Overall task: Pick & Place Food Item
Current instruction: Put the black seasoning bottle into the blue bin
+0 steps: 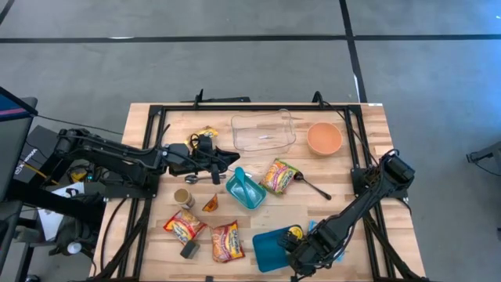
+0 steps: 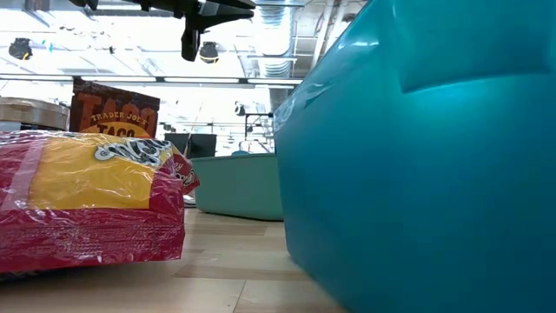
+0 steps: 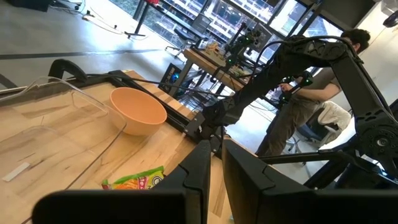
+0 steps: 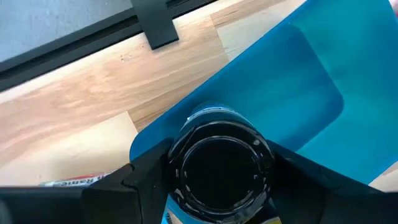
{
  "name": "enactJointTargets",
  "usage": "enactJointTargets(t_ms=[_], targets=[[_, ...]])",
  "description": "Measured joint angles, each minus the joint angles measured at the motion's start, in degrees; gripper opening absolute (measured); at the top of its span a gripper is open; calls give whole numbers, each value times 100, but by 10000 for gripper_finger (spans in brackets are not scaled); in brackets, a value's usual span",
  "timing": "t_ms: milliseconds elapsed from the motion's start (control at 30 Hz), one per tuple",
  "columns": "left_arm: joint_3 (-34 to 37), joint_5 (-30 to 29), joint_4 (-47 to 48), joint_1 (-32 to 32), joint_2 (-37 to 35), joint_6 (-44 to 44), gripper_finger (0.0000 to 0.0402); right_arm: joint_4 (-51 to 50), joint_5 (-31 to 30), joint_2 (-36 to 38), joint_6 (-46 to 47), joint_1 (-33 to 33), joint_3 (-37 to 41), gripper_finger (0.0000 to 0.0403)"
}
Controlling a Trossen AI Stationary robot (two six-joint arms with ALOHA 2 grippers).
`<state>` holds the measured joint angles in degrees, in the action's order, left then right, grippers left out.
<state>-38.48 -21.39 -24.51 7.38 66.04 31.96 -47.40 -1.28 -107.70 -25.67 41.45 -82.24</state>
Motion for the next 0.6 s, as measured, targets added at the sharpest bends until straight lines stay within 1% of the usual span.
enactJointTargets(t_ms=[233, 433, 600], targets=[[0, 2, 0, 0, 0, 0, 36, -174, 8, 0, -24, -14, 0, 226], [0, 22, 0, 0, 0, -1, 36, -255, 416, 0, -40, -42, -2, 233], [0, 20, 0, 0, 0, -1, 36, -257, 448, -2, -116, -33, 0, 241]])
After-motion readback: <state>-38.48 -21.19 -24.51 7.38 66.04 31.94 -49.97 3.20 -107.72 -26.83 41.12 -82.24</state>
